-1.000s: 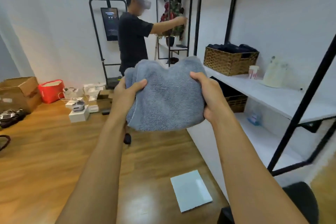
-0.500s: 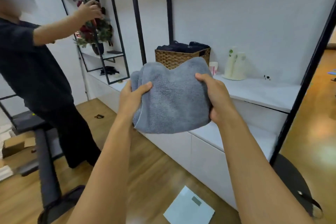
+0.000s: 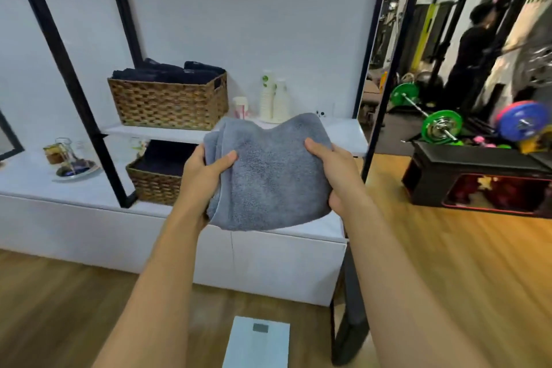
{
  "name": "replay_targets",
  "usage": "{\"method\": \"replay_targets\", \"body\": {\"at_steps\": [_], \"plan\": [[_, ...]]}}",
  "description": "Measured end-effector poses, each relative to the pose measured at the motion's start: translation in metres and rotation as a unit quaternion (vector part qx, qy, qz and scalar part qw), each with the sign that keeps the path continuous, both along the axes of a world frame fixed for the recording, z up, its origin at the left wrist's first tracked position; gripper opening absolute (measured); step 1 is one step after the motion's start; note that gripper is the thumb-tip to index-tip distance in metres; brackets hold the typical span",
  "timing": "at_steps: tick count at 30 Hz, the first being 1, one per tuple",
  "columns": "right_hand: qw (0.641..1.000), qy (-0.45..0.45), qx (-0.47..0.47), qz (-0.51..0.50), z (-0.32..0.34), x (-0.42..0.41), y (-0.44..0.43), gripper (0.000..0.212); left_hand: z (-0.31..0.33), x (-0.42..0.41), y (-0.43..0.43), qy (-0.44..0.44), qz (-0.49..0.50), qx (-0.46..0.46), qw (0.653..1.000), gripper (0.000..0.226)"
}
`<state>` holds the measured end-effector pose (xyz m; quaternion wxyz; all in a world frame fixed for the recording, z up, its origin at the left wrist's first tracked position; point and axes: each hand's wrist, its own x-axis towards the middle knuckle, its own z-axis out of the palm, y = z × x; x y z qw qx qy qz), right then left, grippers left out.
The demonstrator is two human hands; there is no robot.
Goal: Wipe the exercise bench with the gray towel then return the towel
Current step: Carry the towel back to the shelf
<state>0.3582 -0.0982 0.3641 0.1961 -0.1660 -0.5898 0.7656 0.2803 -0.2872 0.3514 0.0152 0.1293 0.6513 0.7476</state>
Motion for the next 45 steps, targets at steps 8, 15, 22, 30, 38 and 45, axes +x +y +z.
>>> {"method": "replay_targets", "body": {"at_steps": [8,15,22,30,38,45], "plan": [[0.994,-0.038,0.005,-0.099,-0.024,-0.036,0.019,0.010,-0.028,-0.060,0.037,-0.030,-0.069,0.001,0.997,0.021],[0.993,-0.081,-0.015,-0.081,-0.113,-0.105,0.085,0.018,-0.115,-0.128,0.095,-0.086,-0.060,-0.006,0.994,0.030],[0.987,-0.133,-0.022,-0.089,-0.238,-0.196,0.148,0.018,-0.237,-0.216,0.163,-0.134,-0.051,-0.029,0.989,0.026],[0.984,-0.121,0.014,-0.128,-0.389,-0.293,0.219,0.021,-0.389,-0.323,0.241,-0.112,-0.078,-0.018,0.990,0.025],[0.957,-0.173,0.159,-0.170,-0.493,-0.389,0.311,0.020,-0.494,-0.431,0.326,-0.048,-0.100,-0.094,0.989,0.066],[0.924,-0.197,0.264,-0.193,-0.531,-0.452,0.335,0.029,-0.540,-0.487,0.362,0.008,-0.033,-0.155,0.987,0.060]]}}
